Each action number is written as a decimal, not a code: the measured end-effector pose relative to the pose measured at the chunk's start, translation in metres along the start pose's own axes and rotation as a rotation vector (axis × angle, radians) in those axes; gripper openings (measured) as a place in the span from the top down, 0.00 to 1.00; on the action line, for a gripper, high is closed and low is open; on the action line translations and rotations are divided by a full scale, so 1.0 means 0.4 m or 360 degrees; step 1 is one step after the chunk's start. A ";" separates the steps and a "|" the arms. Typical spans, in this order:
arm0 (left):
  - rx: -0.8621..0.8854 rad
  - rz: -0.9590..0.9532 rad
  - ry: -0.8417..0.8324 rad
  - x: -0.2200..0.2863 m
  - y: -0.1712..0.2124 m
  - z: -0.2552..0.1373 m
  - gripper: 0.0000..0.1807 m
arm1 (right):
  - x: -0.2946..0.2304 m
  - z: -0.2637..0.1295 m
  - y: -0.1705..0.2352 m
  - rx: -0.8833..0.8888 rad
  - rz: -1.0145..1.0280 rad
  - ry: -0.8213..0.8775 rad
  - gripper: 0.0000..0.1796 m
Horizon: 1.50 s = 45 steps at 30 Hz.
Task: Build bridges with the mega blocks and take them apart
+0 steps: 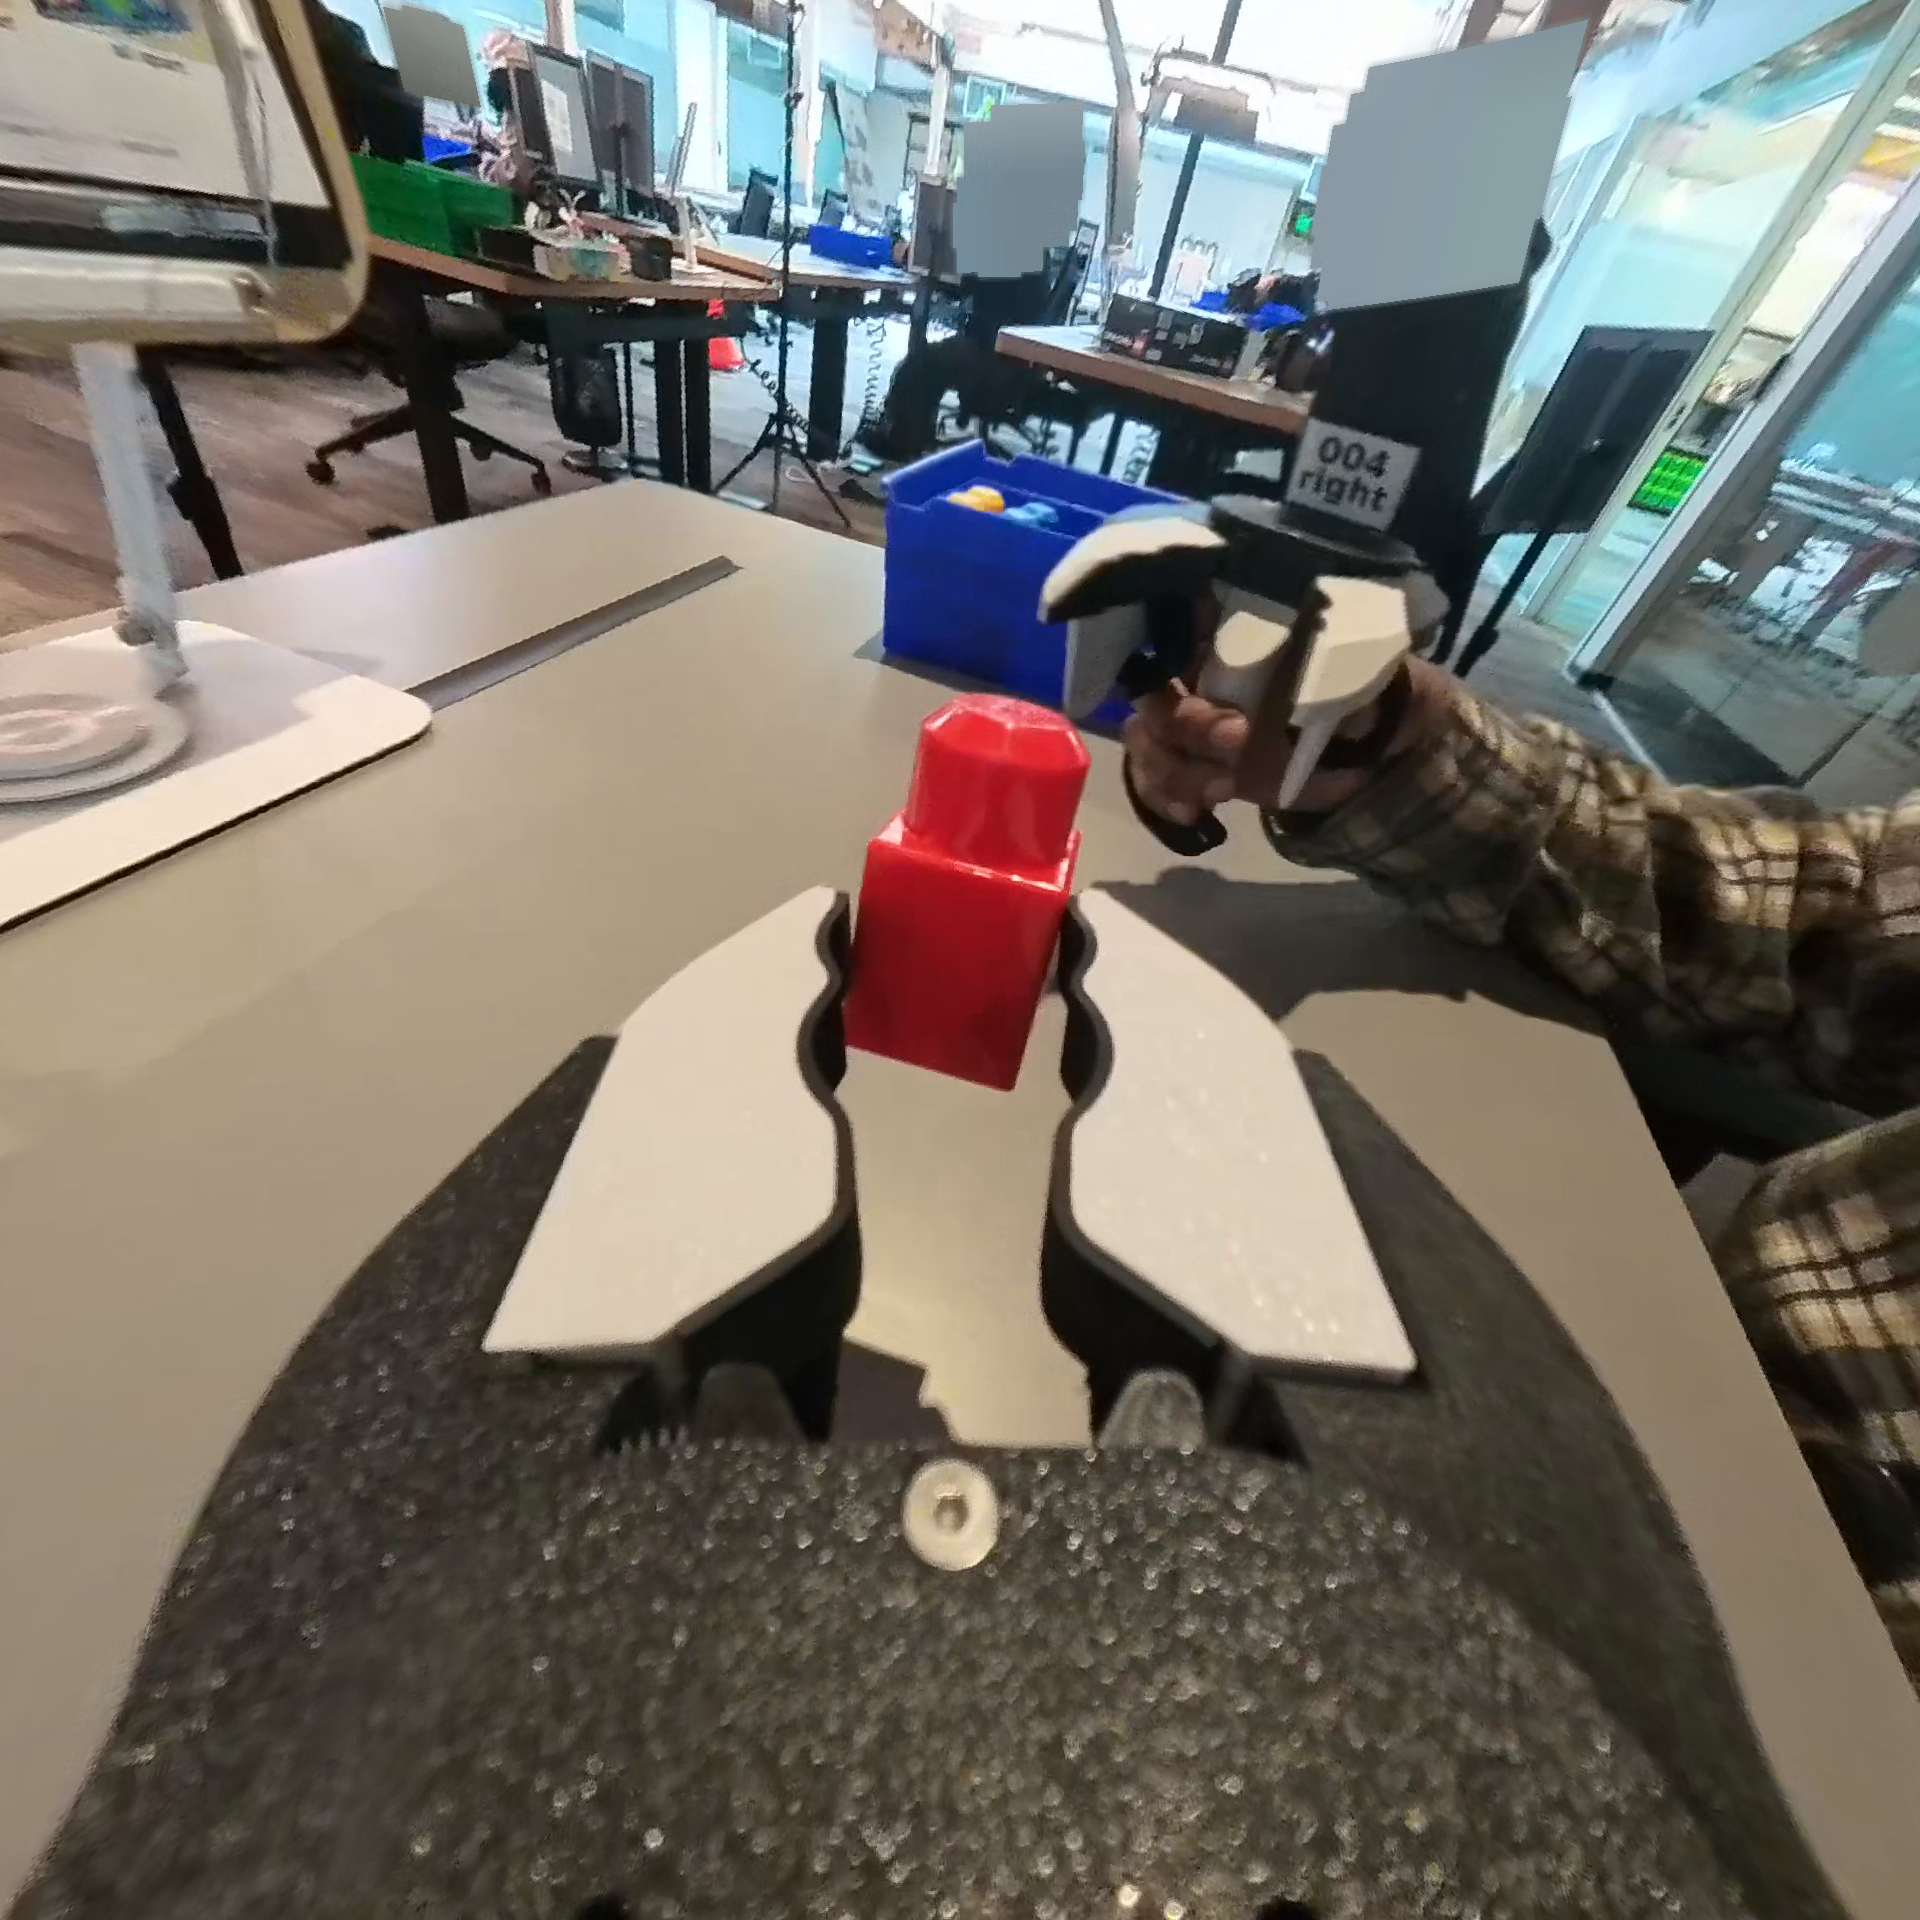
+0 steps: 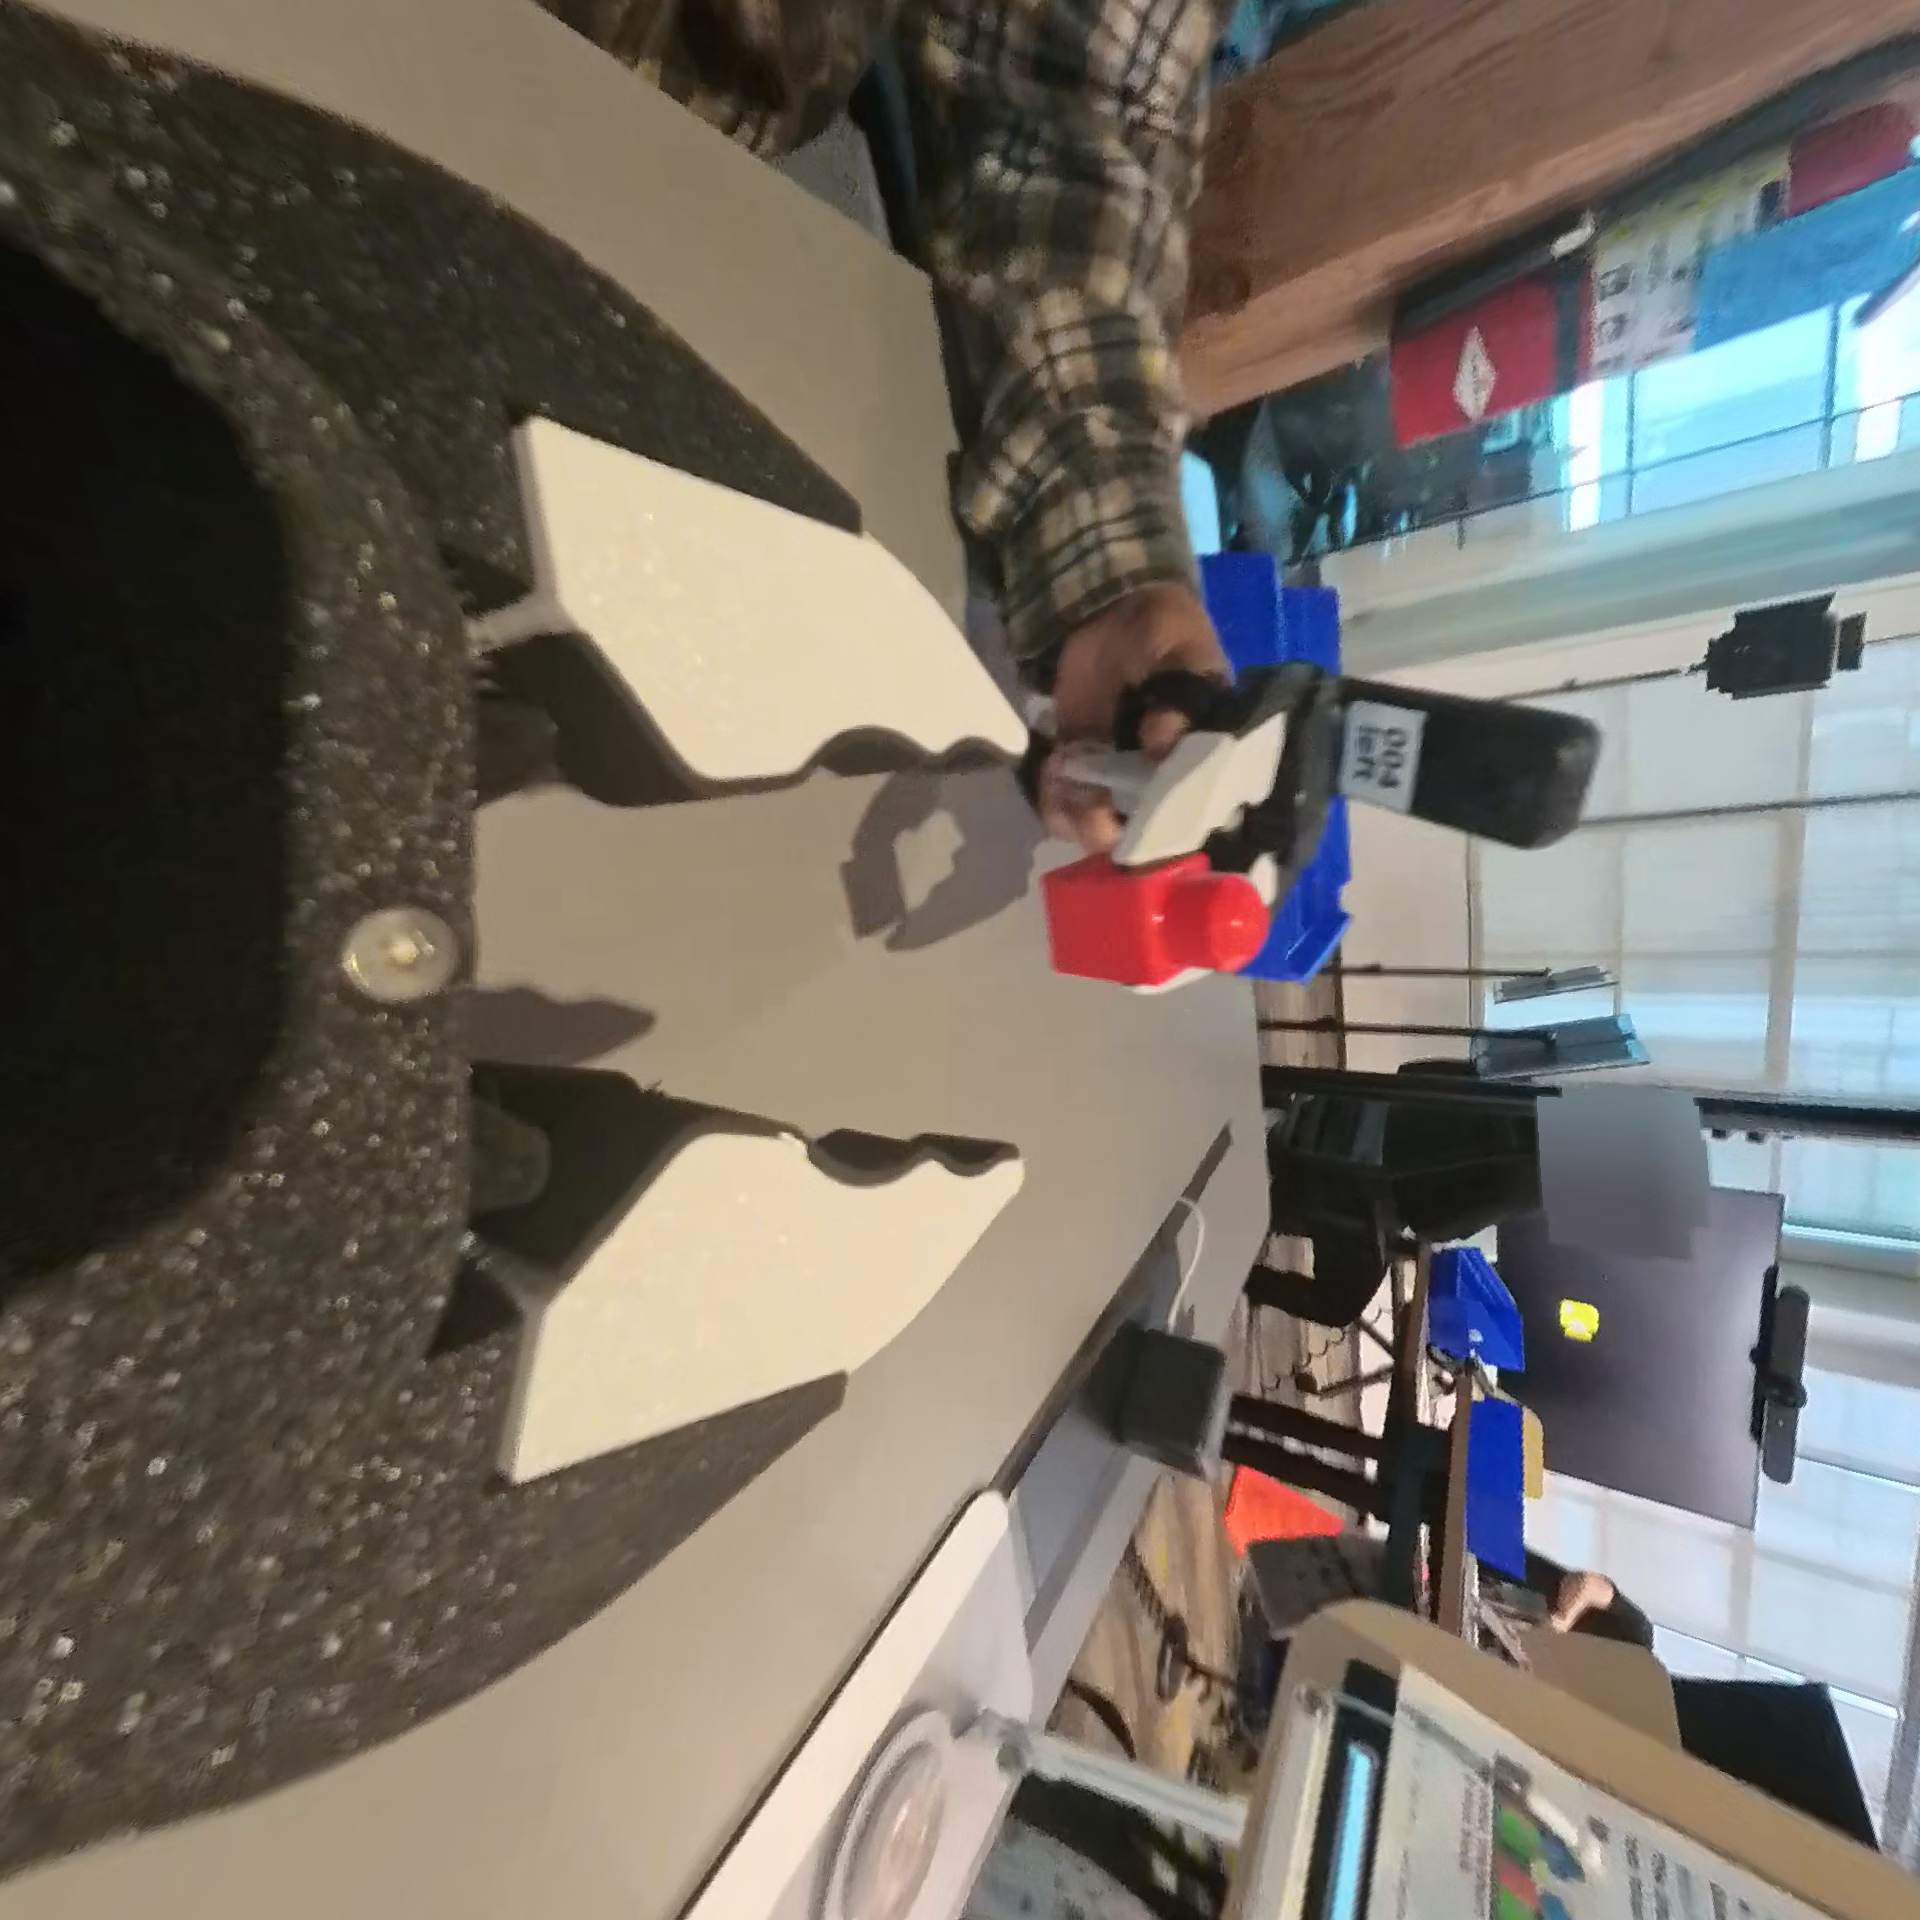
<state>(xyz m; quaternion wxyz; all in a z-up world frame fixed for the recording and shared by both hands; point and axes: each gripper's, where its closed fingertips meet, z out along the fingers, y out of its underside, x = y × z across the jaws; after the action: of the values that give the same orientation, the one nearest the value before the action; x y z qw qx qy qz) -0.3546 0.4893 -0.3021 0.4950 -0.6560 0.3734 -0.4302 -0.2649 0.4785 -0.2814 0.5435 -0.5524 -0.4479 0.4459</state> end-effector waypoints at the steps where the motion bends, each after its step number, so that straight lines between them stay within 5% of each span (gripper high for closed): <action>1: 0.0019 -0.0015 0.0018 0.006 0.003 0.005 0.79 | 0.001 0.014 -0.009 0.0020 0.0027 -0.0039 0.64; 11: 0.0052 -0.0040 0.0110 0.047 0.021 0.031 0.79 | -0.037 0.171 -0.013 0.0017 0.0121 -0.0359 0.69; 22: -0.0006 -0.0012 0.0173 0.063 0.035 0.030 0.79 | -0.079 0.214 0.016 -0.0160 0.0065 -0.0605 0.84; 27: -0.0066 0.0056 0.0045 0.002 0.024 -0.048 0.70 | -0.042 0.206 0.032 -0.0235 0.0021 -0.0515 0.84; 33: 0.0263 -0.0056 -0.0126 -0.094 -0.059 -0.180 0.70 | -0.004 0.239 0.188 -0.0560 -0.0087 -0.0403 0.84; 45: 0.0236 -0.0002 -0.0141 -0.086 -0.059 -0.177 0.75 | -0.009 0.267 0.269 -0.0805 -0.0070 -0.0487 0.84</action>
<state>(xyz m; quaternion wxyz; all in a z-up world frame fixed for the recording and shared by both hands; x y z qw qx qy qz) -0.4313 0.5030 -0.2760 0.5580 -0.6362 0.3177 -0.4277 -0.3692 0.4955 -0.3903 0.3244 -0.5867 -0.6335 0.3863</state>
